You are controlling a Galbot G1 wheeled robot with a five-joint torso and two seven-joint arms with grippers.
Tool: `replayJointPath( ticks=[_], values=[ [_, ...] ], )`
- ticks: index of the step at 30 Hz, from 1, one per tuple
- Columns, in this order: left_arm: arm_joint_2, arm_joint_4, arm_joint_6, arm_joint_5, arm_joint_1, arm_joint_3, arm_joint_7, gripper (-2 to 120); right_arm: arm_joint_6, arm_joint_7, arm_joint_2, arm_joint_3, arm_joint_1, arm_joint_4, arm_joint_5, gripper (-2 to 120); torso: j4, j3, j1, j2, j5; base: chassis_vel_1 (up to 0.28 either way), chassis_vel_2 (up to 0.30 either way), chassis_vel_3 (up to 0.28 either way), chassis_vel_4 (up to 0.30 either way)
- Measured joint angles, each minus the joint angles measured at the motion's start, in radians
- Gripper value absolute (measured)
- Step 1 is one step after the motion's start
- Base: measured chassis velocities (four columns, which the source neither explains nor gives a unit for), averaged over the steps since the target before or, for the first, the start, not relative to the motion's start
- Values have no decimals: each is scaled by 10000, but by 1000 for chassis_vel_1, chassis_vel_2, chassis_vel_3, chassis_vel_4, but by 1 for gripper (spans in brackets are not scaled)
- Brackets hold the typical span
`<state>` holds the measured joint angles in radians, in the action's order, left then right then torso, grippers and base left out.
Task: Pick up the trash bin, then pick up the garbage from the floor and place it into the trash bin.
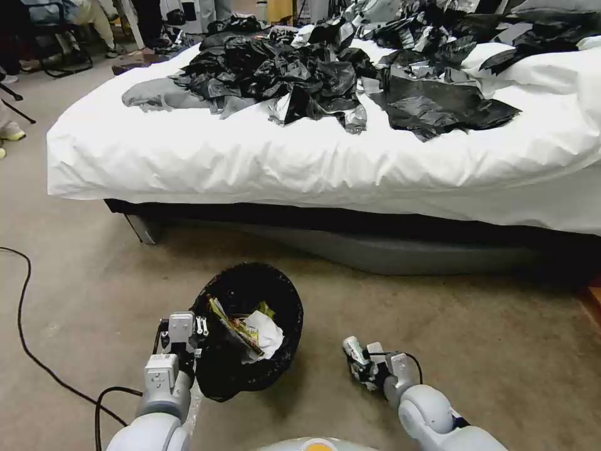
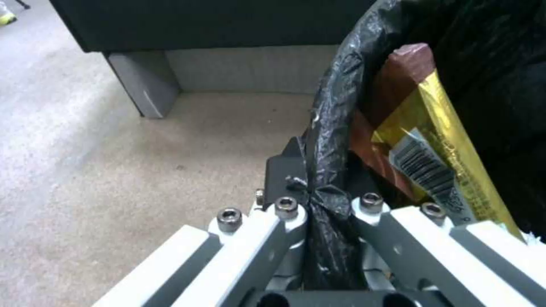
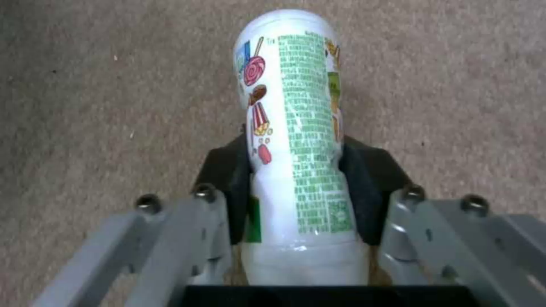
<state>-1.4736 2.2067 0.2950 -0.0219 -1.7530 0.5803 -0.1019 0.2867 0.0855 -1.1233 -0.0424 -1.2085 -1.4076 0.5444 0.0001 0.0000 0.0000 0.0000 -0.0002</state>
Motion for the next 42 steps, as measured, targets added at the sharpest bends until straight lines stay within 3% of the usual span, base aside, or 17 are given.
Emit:
replayJointPath(
  ticks=[6, 12, 14, 15, 17, 18, 21, 24, 32, 35, 42],
  values=[
    [40, 6, 2, -36, 70, 20, -3, 1, -202, -1, 109, 105, 2, 27, -80, 17, -1, 0, 0, 0, 2, 0, 0, 0, 0],
    [17, -10, 14, -34, 96, -37, -4, 1, -593, 58, 176, 224, -28, -28, -253, 14, -1, 0, 0, 0, 2, 0, 0, 0, 0],
    [35, -29, 31, -34, 106, -35, -6, 1, -1624, 65, 262, 410, -174, -481, -840, 14, -3, 0, 0, 0, 2, 0, 0, 0, 0],
    [35, -29, 31, -34, 106, -35, -6, 1, -1624, 65, 262, 410, -174, -481, -840, 14, -3, 0, 0, 0, 2, 0, 0, 0, 0],
    [62, -55, 41, -36, 117, -31, -6, 1, -3362, -487, 348, 639, -221, -1309, -1773, 14, -3, 0, -1, 0, 3, 0, 0, 0, 0],
    [62, -55, 41, -36, 117, -31, -6, 1, -3362, -487, 348, 639, -221, -1309, -1773, 14, -3, 0, -1, 0, 3, 0, 0, 0, 0],
    [45, -123, 47, -2, 145, -83, -6, 1, -5102, -2131, 504, 871, -125, -2883, -2200, 14, 0, 0, 0, 0, 1, 0, 0, 0, 0],
    [21, -144, 47, 29, 151, -123, -6, 1, -5562, -2799, 551, 887, -34, -3719, -2078, 14, 1, 0, -1, 0, 0, 0, 0, 0, 0],
    [-11, -151, 46, 84, 138, -175, -6, 1, -5952, -3394, 558, 677, 96, -5074, -1693, 14, 0, 0, -1, 0, 2, 0, 0, 0, 0],
    [-14, -151, 45, 114, 93, -184, -3, 1, -5970, -3689, 564, 291, 105, -6120, -1483, 14, 0, -1, -1, 0, 1, 0, 0, 0, 0],
    [-9, -124, 26, 168, 45, -221, 5, 1, -5820, -3733, 1007, -539, -5, -5990, -1895, 13, -2, -1, -1, 0, 2, 0, 0, 0, 0]
  ],
)
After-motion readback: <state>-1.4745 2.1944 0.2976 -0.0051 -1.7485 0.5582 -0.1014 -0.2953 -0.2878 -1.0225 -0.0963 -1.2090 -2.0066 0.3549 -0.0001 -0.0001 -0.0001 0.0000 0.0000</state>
